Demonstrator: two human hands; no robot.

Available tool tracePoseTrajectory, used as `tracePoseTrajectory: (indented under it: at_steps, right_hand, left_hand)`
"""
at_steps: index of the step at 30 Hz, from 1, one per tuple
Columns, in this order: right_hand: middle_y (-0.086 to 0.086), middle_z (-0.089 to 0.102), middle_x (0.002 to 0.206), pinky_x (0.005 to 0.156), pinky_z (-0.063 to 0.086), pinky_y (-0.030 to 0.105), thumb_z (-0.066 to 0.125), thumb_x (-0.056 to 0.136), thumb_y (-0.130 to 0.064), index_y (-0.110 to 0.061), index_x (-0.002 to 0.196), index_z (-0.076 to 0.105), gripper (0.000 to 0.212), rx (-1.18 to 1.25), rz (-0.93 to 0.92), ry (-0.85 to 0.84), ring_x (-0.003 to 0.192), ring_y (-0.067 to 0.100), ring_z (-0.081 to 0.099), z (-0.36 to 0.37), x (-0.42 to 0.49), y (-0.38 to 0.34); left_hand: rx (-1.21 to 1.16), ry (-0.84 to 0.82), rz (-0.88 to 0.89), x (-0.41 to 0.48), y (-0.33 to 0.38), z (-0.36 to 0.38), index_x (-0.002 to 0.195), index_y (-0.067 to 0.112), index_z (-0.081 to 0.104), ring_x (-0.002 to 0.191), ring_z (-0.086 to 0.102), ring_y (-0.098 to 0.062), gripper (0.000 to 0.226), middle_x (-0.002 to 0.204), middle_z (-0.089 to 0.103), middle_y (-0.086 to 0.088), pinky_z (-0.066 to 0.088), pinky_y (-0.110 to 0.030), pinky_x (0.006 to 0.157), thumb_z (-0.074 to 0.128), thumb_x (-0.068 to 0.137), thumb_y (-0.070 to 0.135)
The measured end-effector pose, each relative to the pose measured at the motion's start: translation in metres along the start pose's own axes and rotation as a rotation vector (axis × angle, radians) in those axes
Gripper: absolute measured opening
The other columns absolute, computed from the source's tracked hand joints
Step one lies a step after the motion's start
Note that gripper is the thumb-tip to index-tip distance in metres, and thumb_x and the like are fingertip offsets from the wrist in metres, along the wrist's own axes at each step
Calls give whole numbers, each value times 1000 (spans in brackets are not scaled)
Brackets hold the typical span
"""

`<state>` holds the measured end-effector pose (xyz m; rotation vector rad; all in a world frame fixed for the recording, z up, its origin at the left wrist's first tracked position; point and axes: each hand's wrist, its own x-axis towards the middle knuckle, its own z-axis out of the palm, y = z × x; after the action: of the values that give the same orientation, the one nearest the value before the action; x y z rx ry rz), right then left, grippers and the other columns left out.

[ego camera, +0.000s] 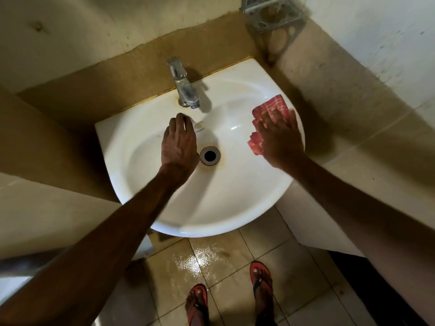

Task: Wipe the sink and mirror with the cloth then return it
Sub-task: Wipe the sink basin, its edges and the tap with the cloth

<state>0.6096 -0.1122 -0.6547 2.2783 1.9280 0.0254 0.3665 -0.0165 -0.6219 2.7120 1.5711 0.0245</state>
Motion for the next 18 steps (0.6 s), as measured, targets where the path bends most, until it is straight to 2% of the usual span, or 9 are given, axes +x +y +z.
tracePoseTrajectory:
  at_steps: [2, 4, 6, 9, 14, 16, 18]
  right_hand:
    - [13, 41, 162, 123, 16, 60, 55, 95, -47, -15, 153, 43, 67, 39, -37, -88, 151, 39, 33, 10, -2, -15]
    - [9, 36, 164, 119, 26, 56, 36, 97, -58, -22, 156, 34, 70, 98, -198, -224, 150, 36, 33, 18, -7, -34]
    - [4, 23, 171, 121, 22, 55, 29, 97, -70, -28, 160, 26, 76, 197, -269, -361, 156, 33, 23, 20, -12, -57]
    - [-2, 13, 174, 126, 12, 51, 39, 102, -65, -32, 163, 22, 71, 278, -266, -430, 160, 27, 12, 22, -9, -74]
    - [0, 25, 171, 121, 28, 51, 45, 103, -57, -32, 160, 29, 64, 130, -285, -341, 156, 29, 26, 12, 1, -44]
    - [11, 49, 157, 113, 38, 57, 45, 99, -53, -21, 147, 53, 59, 130, -280, -125, 142, 39, 48, 4, 3, -26]
    - [18, 70, 131, 102, 46, 64, 44, 91, -48, -11, 122, 73, 56, 117, -284, 107, 118, 44, 67, 3, 4, -7]
  left_hand:
    - [1, -8, -11, 3, 2, -3, 142, -2, 42, 122, 50, -32, 70, 134, 48, -17, 48, -38, 104, 64, 75, 3]
    - [0, -25, -31, 7, 7, -7, 141, -2, 45, 123, 51, -32, 67, 134, 50, -18, 47, -37, 106, 65, 77, 4]
    - [9, -30, -44, 7, 10, -9, 138, -4, 49, 121, 53, -33, 63, 133, 52, -19, 47, -36, 106, 65, 77, 3]
    - [43, -24, -34, 4, 11, -10, 134, -4, 53, 119, 54, -33, 59, 130, 53, -19, 48, -36, 104, 63, 76, 1]
    - [54, -2, -32, 4, 7, -10, 131, 0, 58, 119, 56, -32, 56, 131, 56, -17, 50, -38, 104, 64, 76, -6]
    - [58, 0, -38, 2, 5, -10, 135, 2, 55, 121, 55, -30, 58, 133, 55, -15, 48, -37, 106, 63, 77, -5]
    - [58, 10, -32, 1, 3, -10, 136, 2, 53, 121, 54, -30, 60, 134, 54, -14, 47, -36, 107, 61, 77, -5]
